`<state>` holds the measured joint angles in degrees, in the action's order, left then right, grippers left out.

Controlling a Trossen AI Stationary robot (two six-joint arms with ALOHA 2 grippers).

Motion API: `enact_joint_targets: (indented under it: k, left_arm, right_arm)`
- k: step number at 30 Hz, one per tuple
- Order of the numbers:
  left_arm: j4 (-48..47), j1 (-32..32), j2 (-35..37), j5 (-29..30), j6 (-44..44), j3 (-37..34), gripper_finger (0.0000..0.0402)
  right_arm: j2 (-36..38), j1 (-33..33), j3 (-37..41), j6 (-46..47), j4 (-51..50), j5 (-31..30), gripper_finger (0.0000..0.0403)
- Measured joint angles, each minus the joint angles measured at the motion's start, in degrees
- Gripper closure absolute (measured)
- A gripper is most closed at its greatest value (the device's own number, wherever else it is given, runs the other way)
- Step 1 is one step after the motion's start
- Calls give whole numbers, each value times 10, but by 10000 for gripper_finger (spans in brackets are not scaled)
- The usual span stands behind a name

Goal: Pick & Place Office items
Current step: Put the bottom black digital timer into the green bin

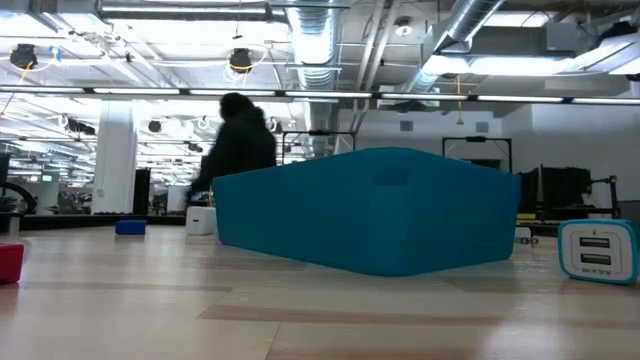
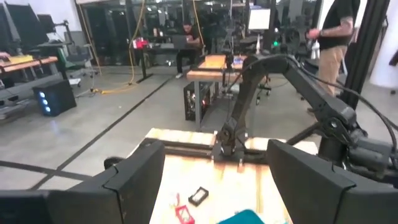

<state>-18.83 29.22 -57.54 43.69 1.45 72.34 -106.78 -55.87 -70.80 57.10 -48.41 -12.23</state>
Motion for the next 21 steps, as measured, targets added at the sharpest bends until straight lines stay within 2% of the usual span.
enact_joint_targets:
  k: [10,21]
  left_arm:
    - [-66,4,2,0,20,0,124]
    - [-66,4,2,0,25,0,124]
  right_arm:
    - [0,4,49,17,39,19,127]
    - [-26,-9,62,30,55,16,127]
